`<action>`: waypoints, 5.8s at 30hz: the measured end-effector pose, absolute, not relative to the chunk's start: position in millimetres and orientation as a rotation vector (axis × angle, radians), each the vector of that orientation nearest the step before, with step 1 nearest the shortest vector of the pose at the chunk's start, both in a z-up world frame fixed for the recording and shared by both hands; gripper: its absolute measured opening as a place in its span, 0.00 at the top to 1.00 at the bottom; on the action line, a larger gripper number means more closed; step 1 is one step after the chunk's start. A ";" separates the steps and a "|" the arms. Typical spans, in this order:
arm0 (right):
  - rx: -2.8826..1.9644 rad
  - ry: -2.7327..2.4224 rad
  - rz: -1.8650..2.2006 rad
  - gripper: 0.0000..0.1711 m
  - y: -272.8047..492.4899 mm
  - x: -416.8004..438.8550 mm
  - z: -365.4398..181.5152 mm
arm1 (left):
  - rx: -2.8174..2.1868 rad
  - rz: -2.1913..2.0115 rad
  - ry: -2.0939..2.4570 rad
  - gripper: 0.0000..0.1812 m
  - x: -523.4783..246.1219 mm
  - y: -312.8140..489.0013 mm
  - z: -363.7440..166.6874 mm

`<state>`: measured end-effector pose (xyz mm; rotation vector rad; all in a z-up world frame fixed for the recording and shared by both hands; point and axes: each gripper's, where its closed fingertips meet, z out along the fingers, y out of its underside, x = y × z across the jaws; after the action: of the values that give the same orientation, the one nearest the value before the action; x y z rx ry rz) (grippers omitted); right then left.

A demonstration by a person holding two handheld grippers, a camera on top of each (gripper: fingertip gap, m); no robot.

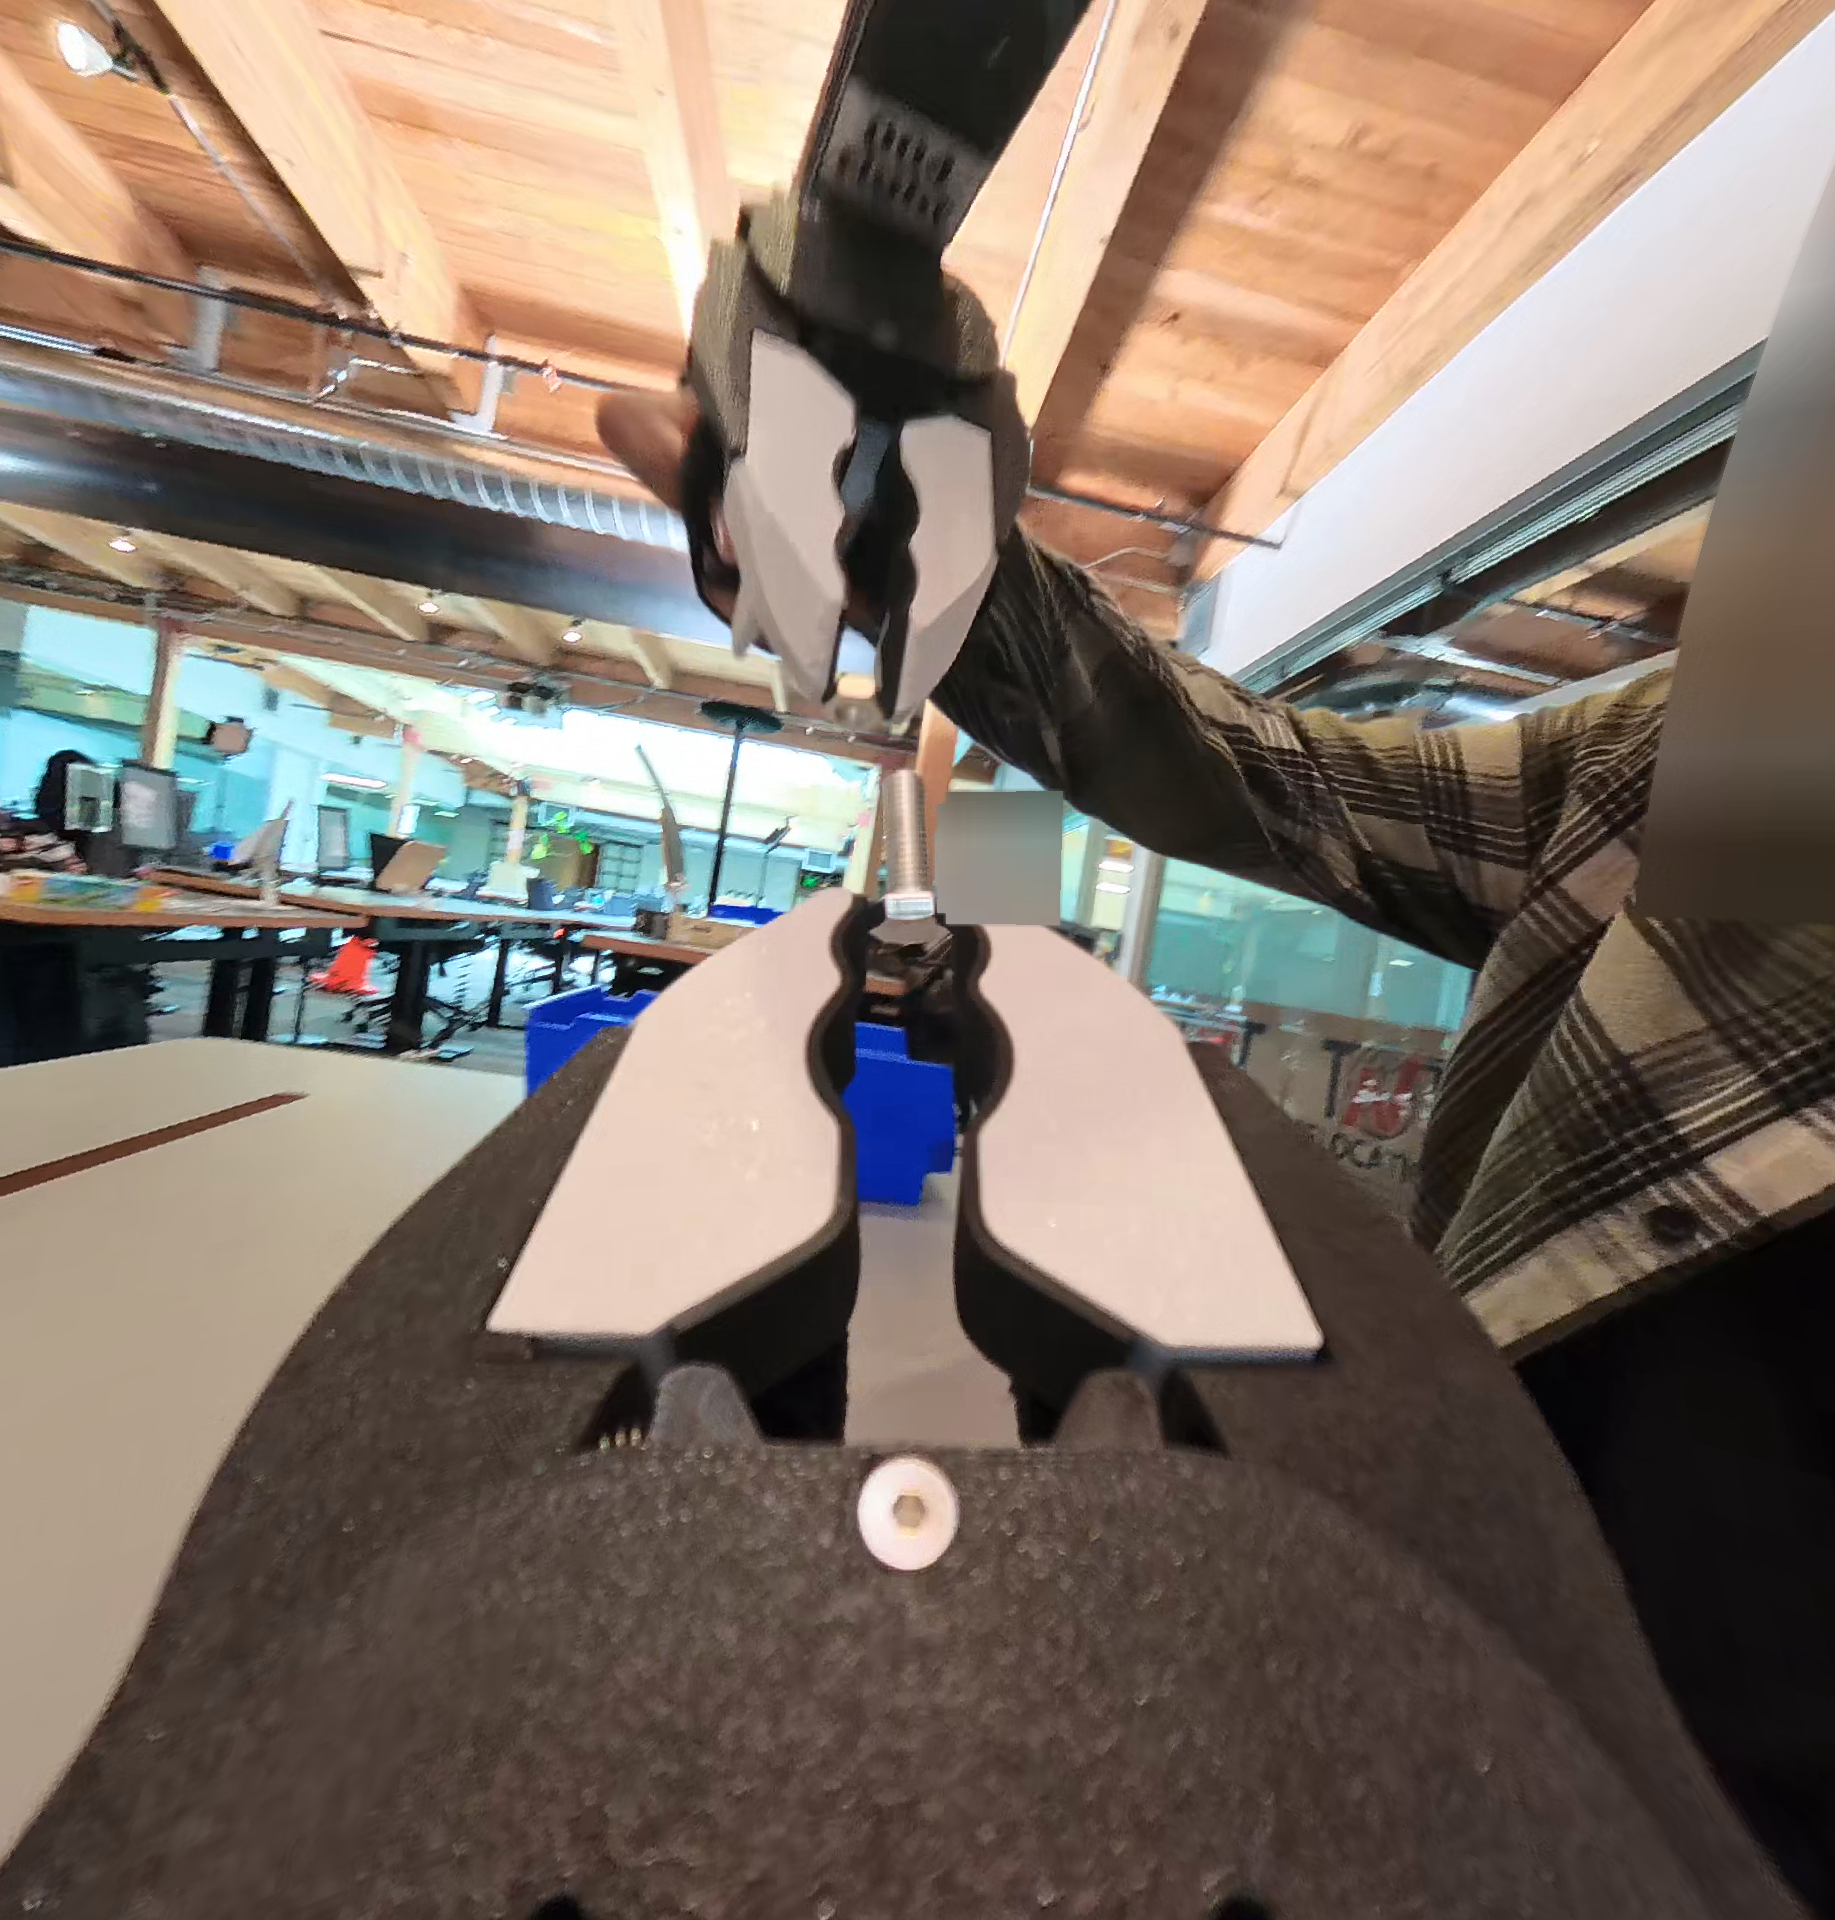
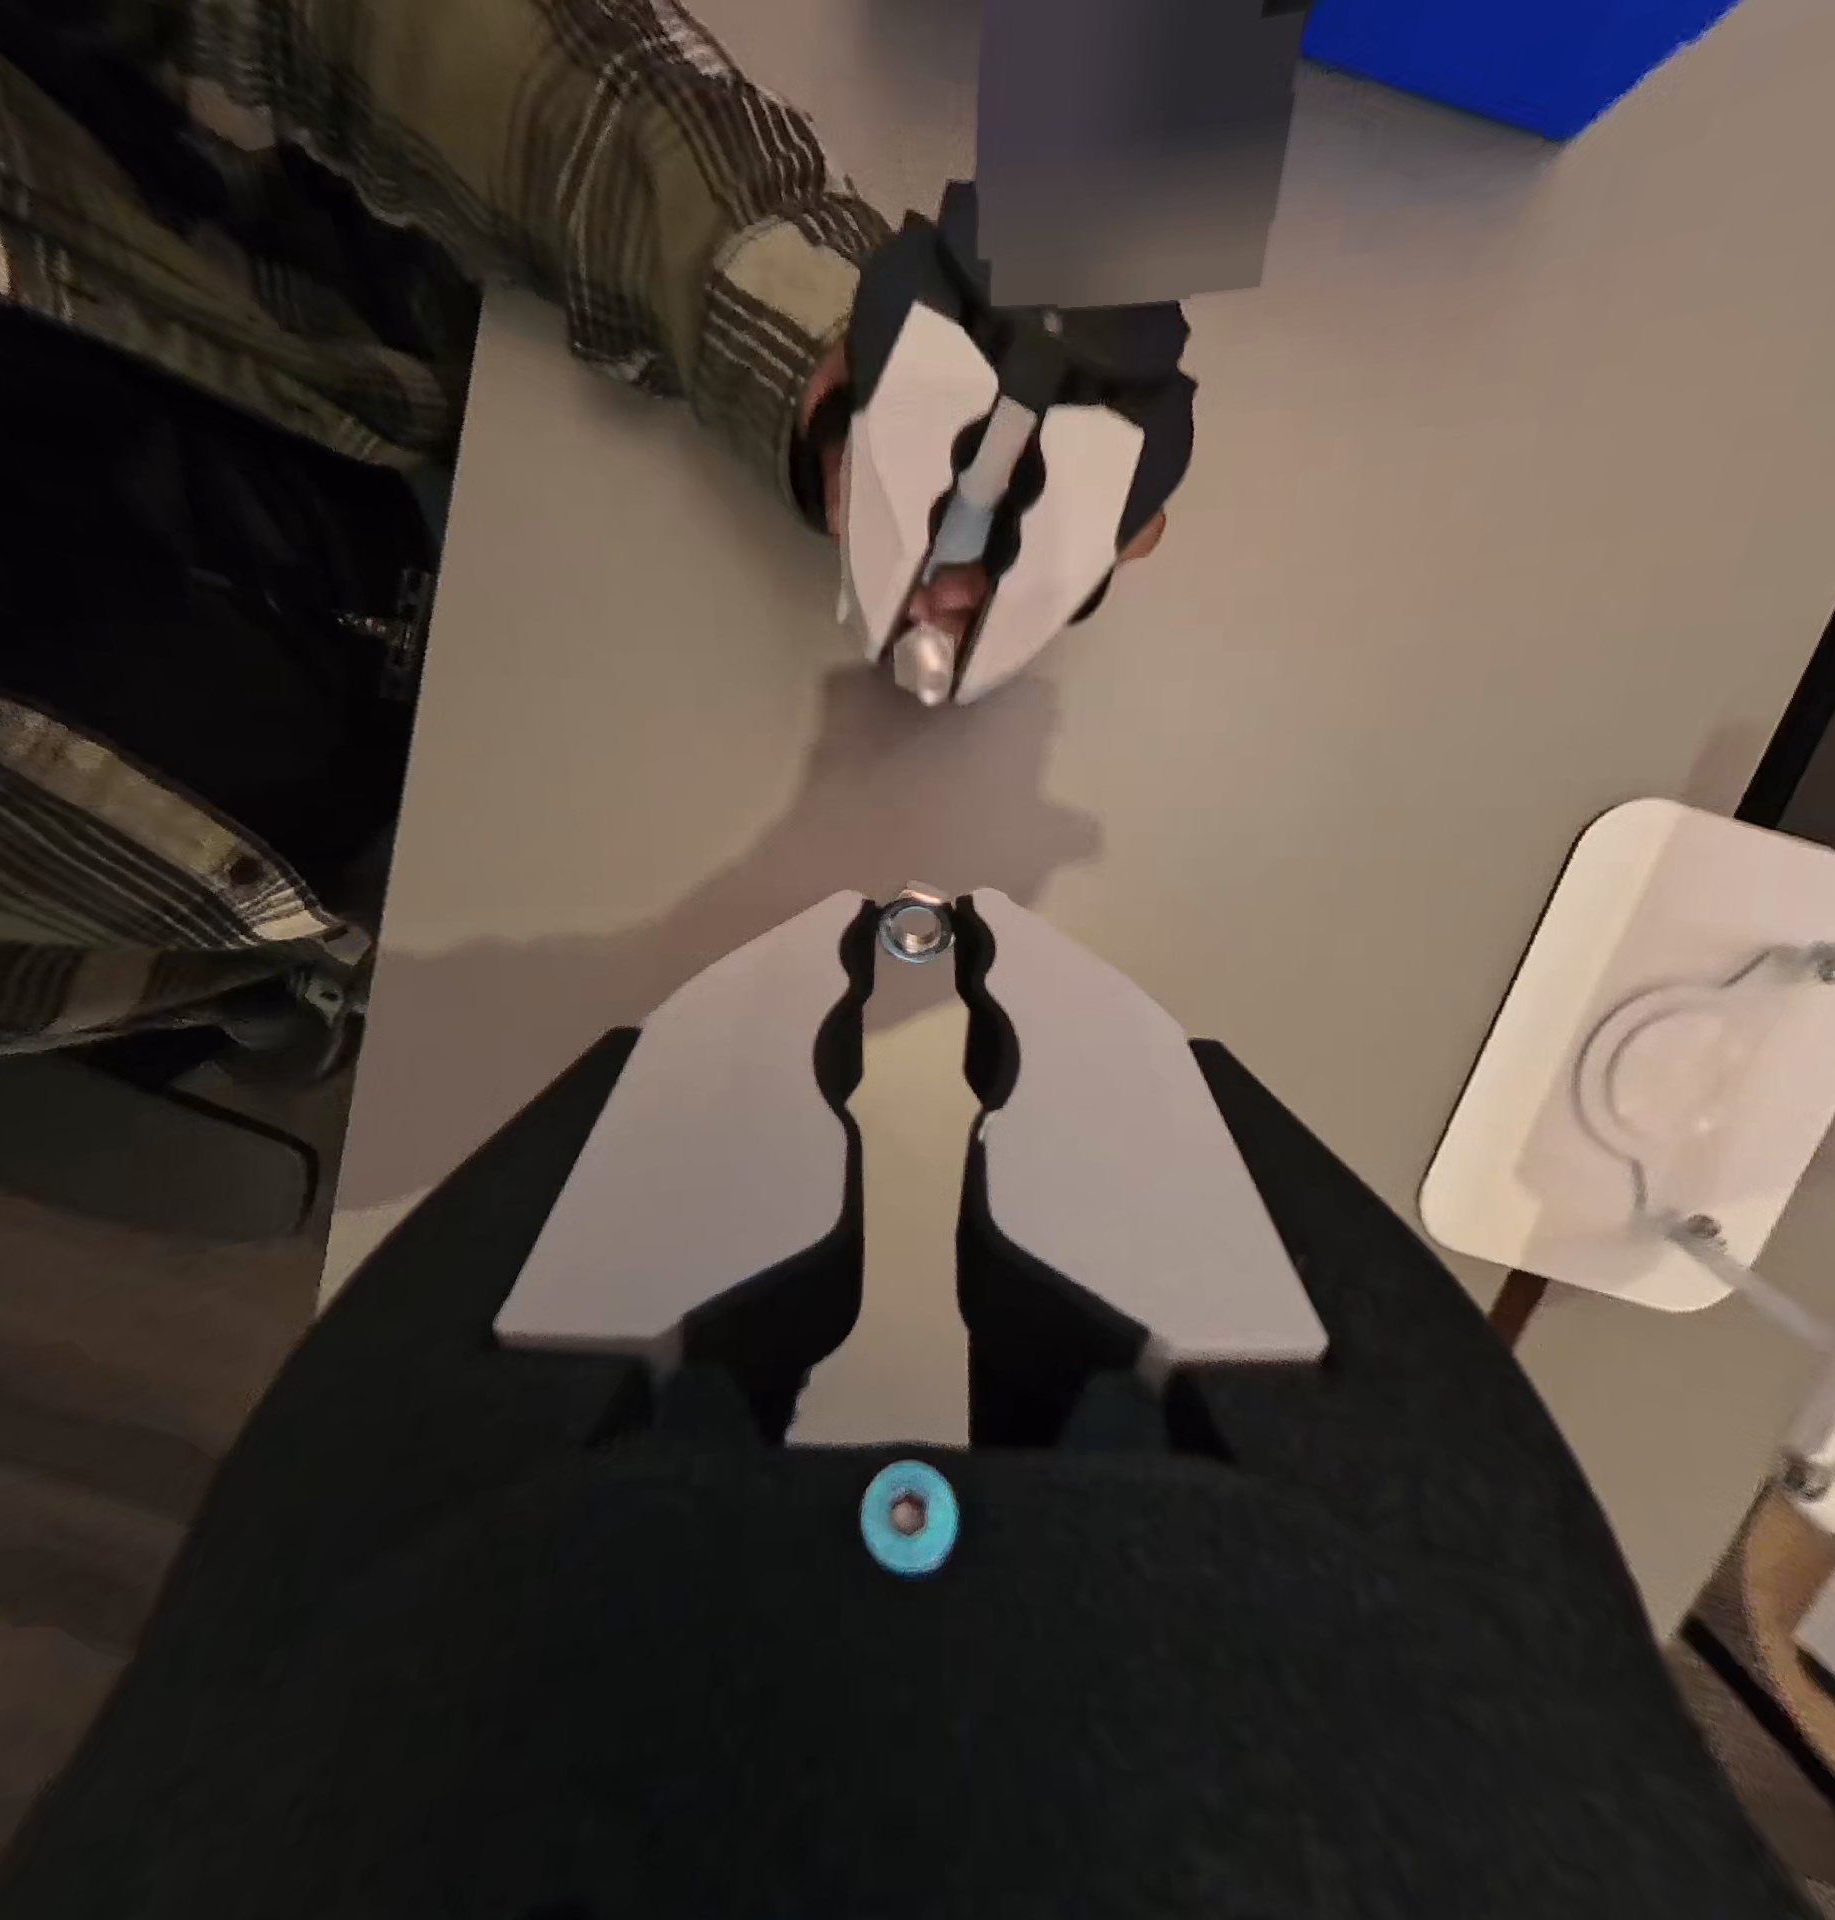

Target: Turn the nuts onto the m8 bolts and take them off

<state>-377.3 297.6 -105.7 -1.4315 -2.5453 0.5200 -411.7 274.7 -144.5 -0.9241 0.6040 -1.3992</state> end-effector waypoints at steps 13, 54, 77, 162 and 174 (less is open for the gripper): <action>-1.310 -2.636 0.562 0.92 276.7 -416.3 -102.0 | -0.808 -1.540 0.450 0.92 -422.2 273.2 -132.6; -2.242 -2.305 0.547 0.92 289.2 -441.1 -117.6 | -0.949 -1.171 0.389 0.92 -433.8 287.7 -132.5; -2.050 -2.302 0.575 0.81 296.0 -450.7 -98.3 | -0.929 -1.215 0.425 0.92 -429.7 283.6 -132.0; -1.590 -2.379 0.843 0.52 254.6 -420.4 -118.5 | -0.914 -1.250 0.429 0.92 -429.0 282.9 -130.8; -1.642 -2.318 0.882 0.51 260.2 -420.7 -113.4 | -0.904 -1.259 0.432 0.92 -428.8 281.5 -129.8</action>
<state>-420.7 260.2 -113.4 -1.6419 -2.3184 0.8822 -428.8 281.5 -129.8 -0.9037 0.4317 -1.2589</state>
